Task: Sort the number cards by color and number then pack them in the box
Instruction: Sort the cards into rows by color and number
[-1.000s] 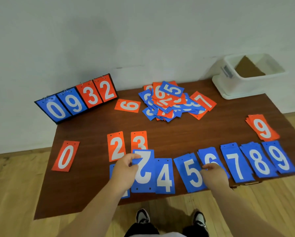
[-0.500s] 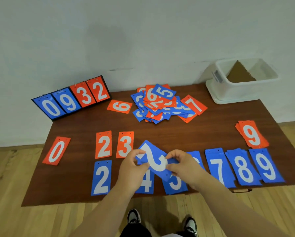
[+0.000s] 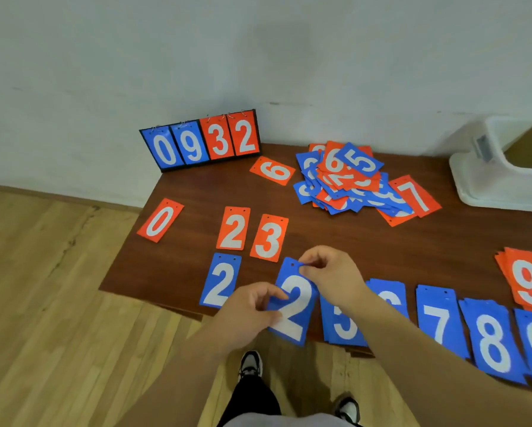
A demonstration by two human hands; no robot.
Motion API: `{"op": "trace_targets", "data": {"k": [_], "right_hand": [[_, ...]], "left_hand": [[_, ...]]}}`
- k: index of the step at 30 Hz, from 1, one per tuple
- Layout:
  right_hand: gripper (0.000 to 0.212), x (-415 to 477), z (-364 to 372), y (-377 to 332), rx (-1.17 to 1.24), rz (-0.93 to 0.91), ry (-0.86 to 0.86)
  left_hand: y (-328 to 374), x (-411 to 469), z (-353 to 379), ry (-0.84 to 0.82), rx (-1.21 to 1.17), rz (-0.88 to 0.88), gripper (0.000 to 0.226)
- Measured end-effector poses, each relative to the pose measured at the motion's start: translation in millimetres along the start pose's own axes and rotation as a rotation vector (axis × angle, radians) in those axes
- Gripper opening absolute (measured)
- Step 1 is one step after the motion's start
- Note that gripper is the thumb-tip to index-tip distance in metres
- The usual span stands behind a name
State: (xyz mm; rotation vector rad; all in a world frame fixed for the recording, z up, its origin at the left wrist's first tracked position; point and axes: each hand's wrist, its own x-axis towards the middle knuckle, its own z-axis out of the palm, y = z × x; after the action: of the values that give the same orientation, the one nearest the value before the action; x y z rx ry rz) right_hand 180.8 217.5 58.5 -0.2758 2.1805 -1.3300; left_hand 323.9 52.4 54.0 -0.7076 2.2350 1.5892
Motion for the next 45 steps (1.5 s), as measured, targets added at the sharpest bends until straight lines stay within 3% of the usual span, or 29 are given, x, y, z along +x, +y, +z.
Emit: {"op": "trace_targets", "data": {"k": [10, 14, 18, 21, 28, 35, 45], "right_hand": [[0.012, 28, 70, -8, -0.078, 0.206, 0.059], [0.008, 34, 84, -2, -0.106, 0.271, 0.091], [0.007, 35, 94, 5, -0.144, 0.326, 0.128], [0.008, 36, 98, 7, -0.199, 0.343, 0.152], [0.027, 39, 83, 2, -0.340, 0.267, 0.210], [0.042, 44, 25, 3, -0.517, 0.218, 0.263], [0.053, 90, -55, 5, -0.580, 0.174, 0.236]], "left_hand": [[-90, 38, -93, 0.293, 0.111, -0.117, 0.024], [-122, 67, -107, 0.220, 0.234, -0.130, 0.030], [-133, 81, -110, 0.141, 0.588, -0.115, 0.045], [-126, 83, -114, 0.153, 0.773, -0.091, 0.048], [-95, 97, -130, 0.241, 0.696, -0.027, 0.054], [-44, 121, -134, 0.316, 0.749, 0.108, 0.056], [21, 159, -112, 0.364, 0.788, 0.029, 0.065]]}}
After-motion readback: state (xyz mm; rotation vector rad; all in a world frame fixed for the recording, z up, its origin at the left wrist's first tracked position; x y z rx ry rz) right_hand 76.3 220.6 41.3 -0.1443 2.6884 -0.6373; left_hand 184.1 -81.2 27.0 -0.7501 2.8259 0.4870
